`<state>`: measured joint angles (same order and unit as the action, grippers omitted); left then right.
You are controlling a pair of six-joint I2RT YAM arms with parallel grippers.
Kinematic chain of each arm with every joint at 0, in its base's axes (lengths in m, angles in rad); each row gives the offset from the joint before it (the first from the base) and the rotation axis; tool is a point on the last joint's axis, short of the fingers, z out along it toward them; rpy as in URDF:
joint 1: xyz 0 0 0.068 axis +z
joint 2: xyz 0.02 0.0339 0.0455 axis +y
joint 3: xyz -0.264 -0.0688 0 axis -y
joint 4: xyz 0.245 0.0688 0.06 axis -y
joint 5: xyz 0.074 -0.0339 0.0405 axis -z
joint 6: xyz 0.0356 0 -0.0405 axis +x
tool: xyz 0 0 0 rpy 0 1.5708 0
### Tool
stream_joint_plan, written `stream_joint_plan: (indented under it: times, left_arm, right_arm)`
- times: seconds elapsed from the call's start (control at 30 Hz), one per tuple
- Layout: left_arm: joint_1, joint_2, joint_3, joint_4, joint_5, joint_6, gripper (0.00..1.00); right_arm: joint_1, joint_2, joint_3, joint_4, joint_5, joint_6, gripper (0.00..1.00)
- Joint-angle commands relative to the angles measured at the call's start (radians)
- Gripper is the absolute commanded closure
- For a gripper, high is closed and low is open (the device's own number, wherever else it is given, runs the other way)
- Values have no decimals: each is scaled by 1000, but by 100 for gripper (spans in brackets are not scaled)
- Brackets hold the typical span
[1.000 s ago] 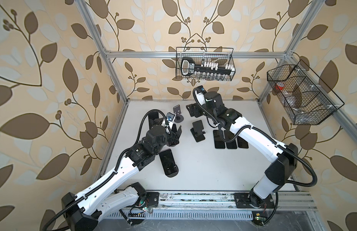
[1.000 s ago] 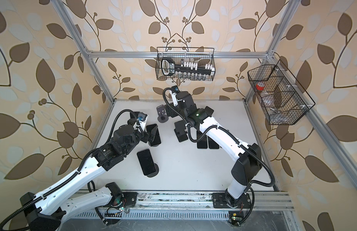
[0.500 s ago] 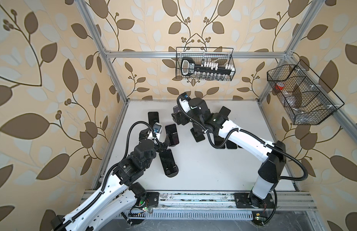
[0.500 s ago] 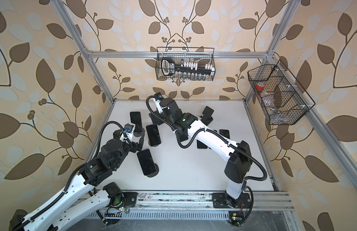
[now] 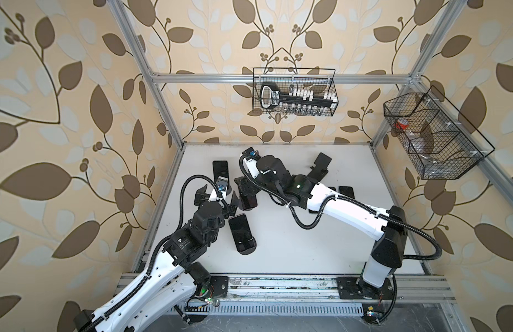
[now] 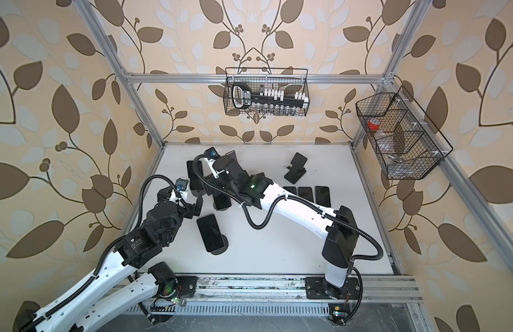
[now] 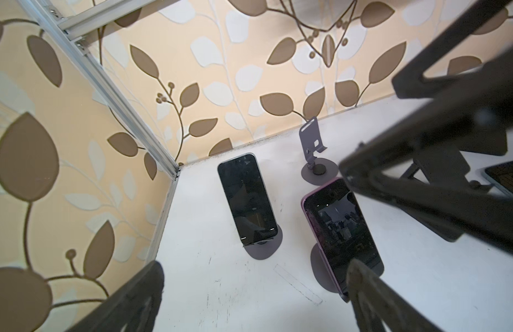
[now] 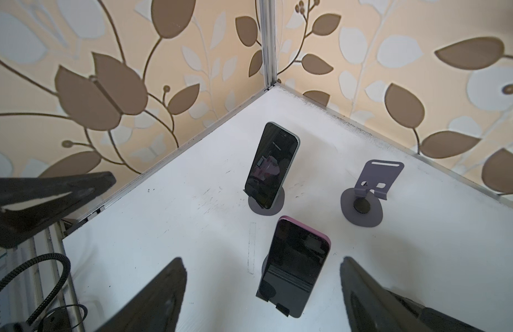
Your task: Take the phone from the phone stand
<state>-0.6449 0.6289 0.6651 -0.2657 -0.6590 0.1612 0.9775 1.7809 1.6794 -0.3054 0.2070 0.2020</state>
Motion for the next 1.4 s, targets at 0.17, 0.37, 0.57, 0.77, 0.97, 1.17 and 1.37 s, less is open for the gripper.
stream_joint_plan:
  times: [0.17,0.37,0.57,0.77,0.97,1.17,1.37]
  left_arm:
    - [69,-23,-16,49,-95,-24,1]
    - [173,15,11,-4,-14,-127,1]
    - [189,15,48,-103,73,-270,1]
    - [189,-9,104,-321,200,-418,1]
    - [189,-91,108,-461,275,-476,1]
    - [189,-117,105,-543,375,-529,1]
    - [189,-127,106,-586,404,-590,1]
  right_arm:
    - [14,-39,-113,97,48,71,15]
    - [48,-94,-185,118,102,148,15]
    - [129,-176,-291,102,247,257,14]
    - [233,-247,-378,60,338,321,13]
    - [325,-263,-450,57,374,352,13]
    - [364,-224,-459,35,339,386,12]
    - [372,-142,-416,38,320,392,11]
